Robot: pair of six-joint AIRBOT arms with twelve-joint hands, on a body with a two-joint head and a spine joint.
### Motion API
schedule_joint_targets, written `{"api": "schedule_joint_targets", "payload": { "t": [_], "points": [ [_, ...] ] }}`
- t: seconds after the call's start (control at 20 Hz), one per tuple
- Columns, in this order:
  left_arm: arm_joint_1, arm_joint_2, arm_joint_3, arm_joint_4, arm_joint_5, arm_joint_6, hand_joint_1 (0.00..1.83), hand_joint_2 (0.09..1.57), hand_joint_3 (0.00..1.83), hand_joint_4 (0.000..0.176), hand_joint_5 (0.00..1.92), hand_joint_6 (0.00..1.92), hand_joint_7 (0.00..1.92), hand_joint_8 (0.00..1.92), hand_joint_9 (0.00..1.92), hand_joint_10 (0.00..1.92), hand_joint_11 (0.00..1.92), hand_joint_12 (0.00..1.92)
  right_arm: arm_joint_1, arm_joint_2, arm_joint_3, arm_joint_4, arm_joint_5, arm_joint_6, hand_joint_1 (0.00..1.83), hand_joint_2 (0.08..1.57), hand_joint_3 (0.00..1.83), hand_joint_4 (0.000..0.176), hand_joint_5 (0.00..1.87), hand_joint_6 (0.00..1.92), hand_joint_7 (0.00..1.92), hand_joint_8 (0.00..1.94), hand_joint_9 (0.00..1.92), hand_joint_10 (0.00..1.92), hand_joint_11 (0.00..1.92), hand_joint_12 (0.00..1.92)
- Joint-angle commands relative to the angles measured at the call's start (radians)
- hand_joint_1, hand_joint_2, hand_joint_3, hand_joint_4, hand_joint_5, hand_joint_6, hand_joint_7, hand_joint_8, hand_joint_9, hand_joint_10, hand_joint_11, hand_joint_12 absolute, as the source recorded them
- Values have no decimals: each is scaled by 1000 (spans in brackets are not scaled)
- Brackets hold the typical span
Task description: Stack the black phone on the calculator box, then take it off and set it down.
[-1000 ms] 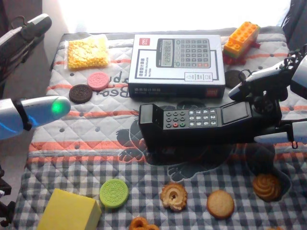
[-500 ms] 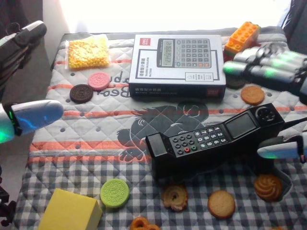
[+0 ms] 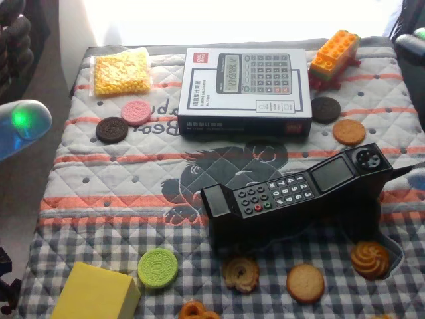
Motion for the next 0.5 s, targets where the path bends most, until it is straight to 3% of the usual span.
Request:
{"api": "schedule_joint_targets", "payload": {
  "t": [0.0, 0.1, 0.2, 0.25, 0.3, 0.4, 0.45],
  "points": [
    [-5, 3, 0, 7, -141, -12, 670, 929, 6, 153, 8, 3, 72, 10, 73, 19, 92, 61, 3, -4, 0, -8, 134, 2, 596, 1003, 19, 176, 1, 0, 33, 8, 14, 4, 0, 0],
    [-4, -1, -1, 9, -154, -21, 644, 896, 0, 174, 49, 5, 123, 8, 134, 1, 10, 466, -1, -13, 0, -6, 134, 2, 617, 978, 3, 176, 31, 11, 39, 8, 10, 1, 0, 0],
    [-3, -7, 0, 10, -168, -39, 554, 909, 3, 166, 62, 1, 146, 2, 146, 2, 0, 666, -1, -17, 0, -2, 138, 2, 640, 982, 4, 171, 38, 10, 57, 12, 35, 10, 12, 5],
    [0, -8, -1, 11, -178, -44, 483, 928, 11, 158, 40, 0, 123, 0, 118, 0, 0, 694, -1, -17, -4, -2, 151, 2, 677, 989, 2, 152, 49, 5, 93, 7, 74, 10, 37, 16],
    [2, -9, -1, 11, -185, -49, 471, 967, 12, 141, 22, 1, 101, 2, 73, 3, 0, 613, -1, -17, -8, -3, 160, 2, 680, 984, 0, 145, 92, 5, 142, 6, 125, 10, 73, 35],
    [8, -14, 4, 14, -215, -84, 463, 1003, 5, 142, 15, 0, 82, 2, 62, 1, 0, 528, -6, -15, -17, -4, 208, 2, 669, 1013, 10, 138, 100, 3, 148, 1, 114, 1, 75, 37],
    [10, -16, 12, 19, -234, -114, 406, 1075, 14, 111, 2, 0, 66, 1, 53, 1, 0, 378, -7, -12, -21, -6, 232, 2, 668, 1037, 18, 146, 97, 1, 156, 4, 127, 7, 75, 36]
  ]
}}
